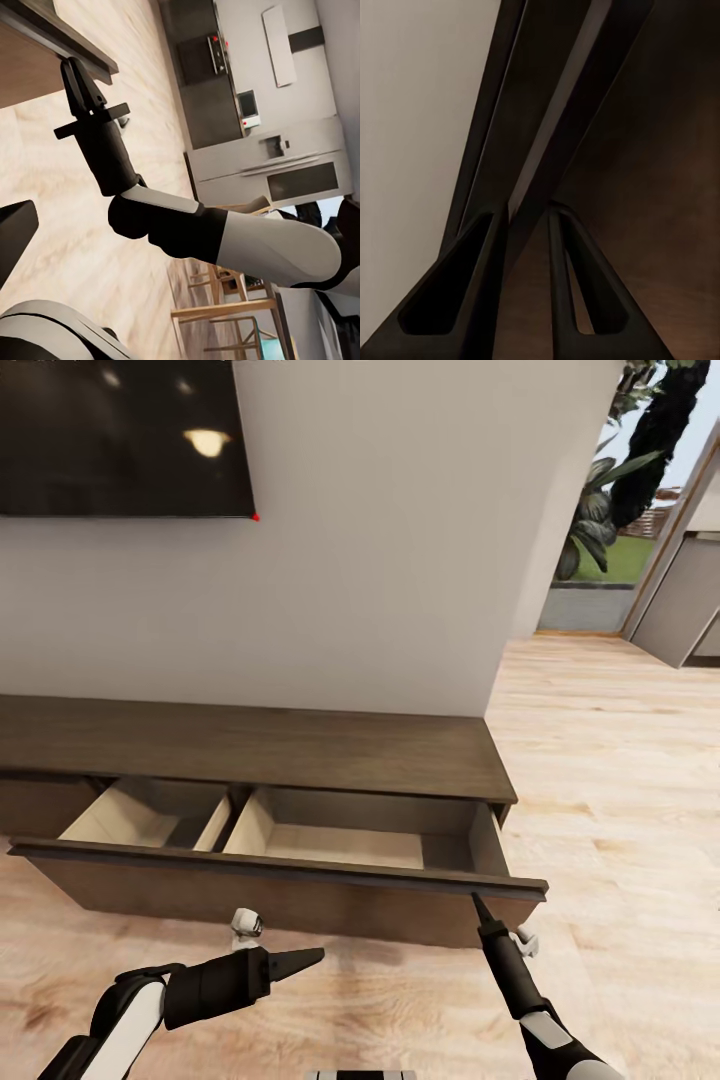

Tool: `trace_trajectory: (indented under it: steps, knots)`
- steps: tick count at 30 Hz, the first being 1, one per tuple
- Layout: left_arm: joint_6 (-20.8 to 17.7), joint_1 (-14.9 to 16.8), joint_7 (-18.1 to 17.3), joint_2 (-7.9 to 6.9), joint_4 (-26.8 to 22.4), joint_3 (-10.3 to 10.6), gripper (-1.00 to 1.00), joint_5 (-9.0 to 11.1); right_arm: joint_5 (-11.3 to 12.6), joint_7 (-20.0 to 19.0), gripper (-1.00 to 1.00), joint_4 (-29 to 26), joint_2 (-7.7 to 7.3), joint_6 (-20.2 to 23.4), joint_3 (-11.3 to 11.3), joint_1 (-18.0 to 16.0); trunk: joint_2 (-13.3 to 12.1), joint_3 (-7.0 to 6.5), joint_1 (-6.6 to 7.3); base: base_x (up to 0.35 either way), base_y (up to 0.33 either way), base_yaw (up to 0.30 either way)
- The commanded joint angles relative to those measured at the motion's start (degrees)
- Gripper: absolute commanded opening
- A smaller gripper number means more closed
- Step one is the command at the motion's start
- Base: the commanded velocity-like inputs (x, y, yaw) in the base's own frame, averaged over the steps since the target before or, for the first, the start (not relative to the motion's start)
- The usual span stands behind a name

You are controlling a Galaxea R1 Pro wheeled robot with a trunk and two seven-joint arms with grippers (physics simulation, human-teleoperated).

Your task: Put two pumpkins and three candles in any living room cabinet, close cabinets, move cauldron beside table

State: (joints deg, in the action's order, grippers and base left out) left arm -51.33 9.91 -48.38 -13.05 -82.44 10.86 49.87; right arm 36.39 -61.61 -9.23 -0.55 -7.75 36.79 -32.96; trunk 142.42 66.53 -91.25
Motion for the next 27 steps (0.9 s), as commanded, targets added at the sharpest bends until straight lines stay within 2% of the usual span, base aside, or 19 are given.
trace_trajectory:
  steps: [1, 27]
  knots:
    - [-0.26, 0.02, 0.01, -0.04, -0.05, 0.04, 1.0, 0.23, 0.79, -0.44, -1.0, 0.08, -0.07, 0.19, 1.7, 0.0, 0.02, 0.06, 0.01, -0.04, 0.0, 0.0]
    - [-0.26, 0.02, 0.04, -0.04, -0.02, 0.04, 1.0, 0.24, 0.79, -0.43, -1.0, 0.08, -0.07, 0.1, 1.7, 0.0, 0.02, 0.06, 0.01, -0.092, 0.007, 0.0]
